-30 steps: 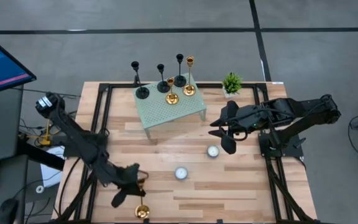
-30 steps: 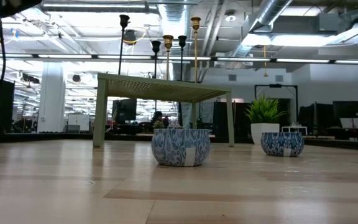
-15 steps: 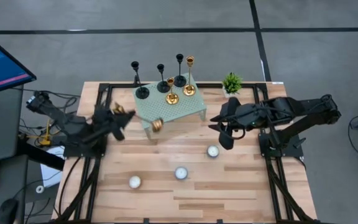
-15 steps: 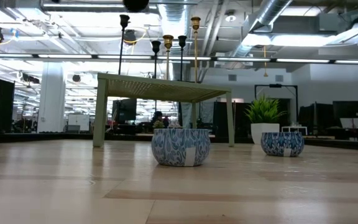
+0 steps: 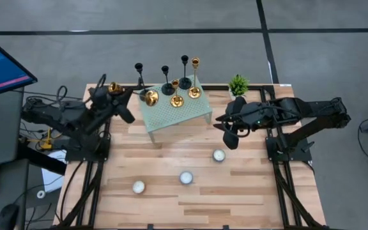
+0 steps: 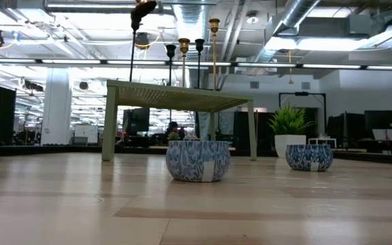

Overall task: Pick & Place candle stick holders
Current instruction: Put the gold candle holder on the shelf aligned with the other gold candle holders

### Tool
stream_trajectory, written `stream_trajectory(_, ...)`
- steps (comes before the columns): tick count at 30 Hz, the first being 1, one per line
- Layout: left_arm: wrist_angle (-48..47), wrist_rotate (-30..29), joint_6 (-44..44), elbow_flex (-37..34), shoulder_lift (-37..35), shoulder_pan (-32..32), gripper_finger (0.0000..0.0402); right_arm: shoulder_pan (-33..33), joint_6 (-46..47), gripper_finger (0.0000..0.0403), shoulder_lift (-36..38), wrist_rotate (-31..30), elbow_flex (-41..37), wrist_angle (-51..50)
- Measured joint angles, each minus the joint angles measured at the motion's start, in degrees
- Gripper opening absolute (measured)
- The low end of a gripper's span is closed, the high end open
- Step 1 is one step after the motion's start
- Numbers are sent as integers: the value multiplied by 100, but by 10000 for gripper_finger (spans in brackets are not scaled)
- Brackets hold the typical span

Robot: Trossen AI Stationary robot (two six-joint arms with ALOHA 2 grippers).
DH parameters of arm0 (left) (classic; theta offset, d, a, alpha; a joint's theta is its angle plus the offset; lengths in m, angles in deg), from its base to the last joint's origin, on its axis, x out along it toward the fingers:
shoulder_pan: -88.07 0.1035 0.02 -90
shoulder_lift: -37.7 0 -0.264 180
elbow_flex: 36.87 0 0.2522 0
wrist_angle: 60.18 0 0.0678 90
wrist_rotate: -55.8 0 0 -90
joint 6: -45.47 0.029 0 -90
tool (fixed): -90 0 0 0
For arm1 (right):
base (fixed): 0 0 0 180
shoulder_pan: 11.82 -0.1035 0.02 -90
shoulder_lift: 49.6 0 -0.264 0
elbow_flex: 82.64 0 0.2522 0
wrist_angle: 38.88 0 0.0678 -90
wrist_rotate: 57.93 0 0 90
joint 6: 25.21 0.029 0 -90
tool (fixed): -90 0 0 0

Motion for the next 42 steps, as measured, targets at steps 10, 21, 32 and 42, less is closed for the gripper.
stream_trajectory(10, -1780, 1994, -585, 905, 714, 1249, 15, 0, 0, 118, 0, 5, 0, 33)
stream_trajectory(21, -3852, 4913, -1024, 1492, 1218, 3201, 15, -20, 0, 118, 0, 17, 0, 44)
stream_trajectory(32, -4015, 4999, -161, 1395, 1564, 3637, 15, -20, 0, 118, 0, 16, 0, 50)
stream_trajectory(42, -2978, 5370, 161, 387, 668, 4056, 15, -20, -19, 118, -2, 7, 0, 48)
